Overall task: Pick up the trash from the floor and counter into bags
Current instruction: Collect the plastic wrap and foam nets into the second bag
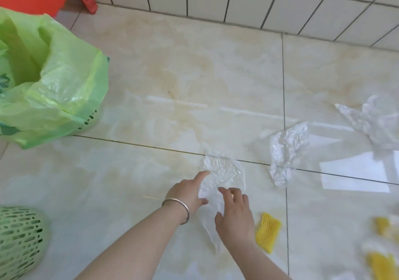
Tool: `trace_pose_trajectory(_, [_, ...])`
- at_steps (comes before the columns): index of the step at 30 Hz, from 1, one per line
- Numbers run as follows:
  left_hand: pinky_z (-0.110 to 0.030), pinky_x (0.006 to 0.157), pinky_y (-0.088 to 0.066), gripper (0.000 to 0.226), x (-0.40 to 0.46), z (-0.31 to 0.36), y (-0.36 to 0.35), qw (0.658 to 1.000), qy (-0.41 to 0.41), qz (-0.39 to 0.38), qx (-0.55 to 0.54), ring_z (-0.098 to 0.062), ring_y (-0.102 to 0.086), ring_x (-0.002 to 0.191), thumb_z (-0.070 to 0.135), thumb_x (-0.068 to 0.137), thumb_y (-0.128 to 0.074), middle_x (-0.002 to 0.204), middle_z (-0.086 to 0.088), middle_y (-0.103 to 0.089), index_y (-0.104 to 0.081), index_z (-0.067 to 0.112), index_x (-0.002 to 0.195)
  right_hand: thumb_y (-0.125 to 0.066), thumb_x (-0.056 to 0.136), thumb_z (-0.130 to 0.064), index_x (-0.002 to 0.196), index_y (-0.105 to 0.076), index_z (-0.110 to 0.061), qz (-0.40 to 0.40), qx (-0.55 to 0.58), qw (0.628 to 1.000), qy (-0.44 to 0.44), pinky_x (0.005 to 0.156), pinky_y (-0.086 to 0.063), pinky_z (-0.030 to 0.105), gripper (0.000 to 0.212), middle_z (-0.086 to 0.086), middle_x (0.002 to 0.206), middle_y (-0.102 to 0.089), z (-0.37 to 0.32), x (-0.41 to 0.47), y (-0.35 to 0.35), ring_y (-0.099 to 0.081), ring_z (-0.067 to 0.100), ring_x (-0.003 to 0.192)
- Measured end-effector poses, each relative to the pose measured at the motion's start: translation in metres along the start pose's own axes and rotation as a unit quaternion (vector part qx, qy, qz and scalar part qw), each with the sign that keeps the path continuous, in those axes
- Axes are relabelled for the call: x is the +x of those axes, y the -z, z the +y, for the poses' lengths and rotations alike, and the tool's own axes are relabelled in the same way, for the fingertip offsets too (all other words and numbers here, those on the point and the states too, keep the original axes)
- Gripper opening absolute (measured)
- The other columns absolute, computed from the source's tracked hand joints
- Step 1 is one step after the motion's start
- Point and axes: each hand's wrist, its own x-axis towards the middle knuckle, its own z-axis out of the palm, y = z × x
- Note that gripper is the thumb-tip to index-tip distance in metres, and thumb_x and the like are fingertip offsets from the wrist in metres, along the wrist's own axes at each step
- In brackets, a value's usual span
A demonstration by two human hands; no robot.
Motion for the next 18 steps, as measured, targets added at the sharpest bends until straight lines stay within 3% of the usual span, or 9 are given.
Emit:
trace_pose_trajectory(1, [-0.036, 0.093, -0.049, 0.077, 0.004, 0.004, -0.006, 1.000, 0.005, -0.013, 0.014, -0.029, -0.060, 0.106, 0.037, 0.084, -0.061, 0.119, -0.008, -0.062, -0.012, 0.047, 0.142, -0.081, 0.056, -0.024, 0.127, -0.049, -0.027, -0.010, -0.022, 1.000, -0.005, 0.063, -0.053, 0.028, 0.078, -0.002, 0.123, -0.057, 0.007, -0.002, 0.002, -0.059, 0.022, 0.100])
trace_pose_trajectory(3, [-0.034, 0.092, -0.050, 0.087, 0.010, 0.012, -0.017, 0.999, 0.021, -0.034, 0.023, -0.028, -0.060, 0.108, 0.036, 0.082, -0.064, 0.122, -0.007, -0.059, -0.003, 0.051, 0.142, -0.065, 0.078, -0.028, 0.145, -0.022, -0.031, -0.048, -0.035, 0.998, -0.015, 0.086, -0.044, 0.031, 0.079, -0.006, 0.149, -0.028, 0.020, -0.001, -0.002, -0.039, 0.021, 0.126])
trace_pose_trajectory(5, [-0.032, 0.089, -0.049, 0.091, 0.015, 0.017, -0.027, 0.997, 0.040, -0.050, 0.039, -0.027, -0.060, 0.107, 0.035, 0.080, -0.066, 0.121, -0.007, -0.059, -0.001, 0.051, 0.143, -0.055, 0.087, -0.028, 0.149, -0.004, -0.033, -0.078, -0.039, 0.996, -0.027, 0.095, -0.036, 0.030, 0.080, -0.010, 0.156, -0.006, 0.032, 0.000, -0.006, -0.026, 0.020, 0.134])
trace_pose_trajectory(7, [-0.031, 0.088, -0.049, 0.083, 0.020, 0.016, -0.035, 0.997, 0.058, -0.032, 0.042, -0.027, -0.061, 0.106, 0.032, 0.081, -0.065, 0.118, -0.006, -0.060, -0.012, 0.048, 0.142, -0.054, 0.088, -0.020, 0.148, -0.001, -0.031, -0.068, -0.047, 0.997, -0.013, 0.096, -0.037, 0.030, 0.081, -0.009, 0.156, -0.003, 0.043, 0.005, -0.019, -0.027, 0.021, 0.131])
trace_pose_trajectory(9, [-0.031, 0.087, -0.048, 0.059, 0.022, 0.014, -0.045, 0.997, 0.052, 0.006, 0.047, -0.027, -0.060, 0.106, 0.032, 0.082, -0.063, 0.116, -0.005, -0.061, -0.033, 0.039, 0.133, -0.049, 0.088, -0.008, 0.148, -0.007, -0.028, -0.073, -0.033, 0.997, -0.009, 0.095, -0.039, 0.029, 0.076, -0.003, 0.154, -0.011, 0.044, 0.006, -0.026, -0.033, 0.023, 0.123])
trace_pose_trajectory(12, [-0.031, 0.070, -0.046, 0.022, 0.014, 0.012, -0.060, 0.990, 0.000, 0.084, 0.115, -0.026, -0.062, 0.097, 0.032, 0.082, -0.062, 0.104, -0.005, -0.060, -0.059, 0.024, 0.102, -0.039, 0.092, -0.003, 0.143, -0.022, -0.021, -0.099, -0.002, 0.995, -0.011, 0.090, -0.041, 0.031, 0.057, 0.006, 0.134, -0.038, 0.041, 0.007, -0.034, -0.047, 0.024, 0.116])
trace_pose_trajectory(14, [-0.026, 0.045, -0.036, 0.022, 0.009, 0.007, -0.067, 0.980, -0.053, 0.133, 0.136, -0.025, -0.062, 0.069, 0.036, 0.065, -0.076, 0.078, -0.004, -0.058, -0.062, 0.020, 0.067, -0.038, 0.094, -0.008, 0.131, -0.040, -0.017, -0.120, 0.016, 0.992, -0.016, 0.075, -0.039, 0.033, 0.038, 0.007, 0.120, -0.050, 0.040, 0.006, -0.036, -0.056, 0.025, 0.108])
trace_pose_trajectory(16, [-0.024, 0.038, -0.033, 0.036, 0.005, 0.007, -0.070, 0.971, -0.109, 0.172, 0.125, -0.021, -0.054, 0.060, 0.050, 0.063, -0.066, 0.069, 0.000, -0.055, -0.054, 0.018, 0.050, -0.057, 0.086, -0.020, 0.099, -0.059, -0.017, -0.013, 0.028, 0.999, -0.009, 0.056, -0.030, 0.024, 0.013, 0.002, 0.093, -0.059, 0.043, 0.003, -0.034, -0.064, 0.019, 0.082])
trace_pose_trajectory(18, [-0.024, 0.043, -0.041, 0.039, 0.000, 0.017, -0.072, 0.968, -0.147, 0.186, 0.080, -0.017, -0.051, 0.071, 0.052, 0.068, -0.054, 0.078, 0.000, -0.059, -0.054, 0.017, 0.050, -0.065, 0.069, -0.028, 0.064, -0.058, -0.021, 0.076, 0.039, 0.996, 0.004, 0.046, -0.022, 0.017, 0.011, -0.005, 0.064, -0.053, 0.055, -0.002, -0.033, -0.058, 0.013, 0.054])
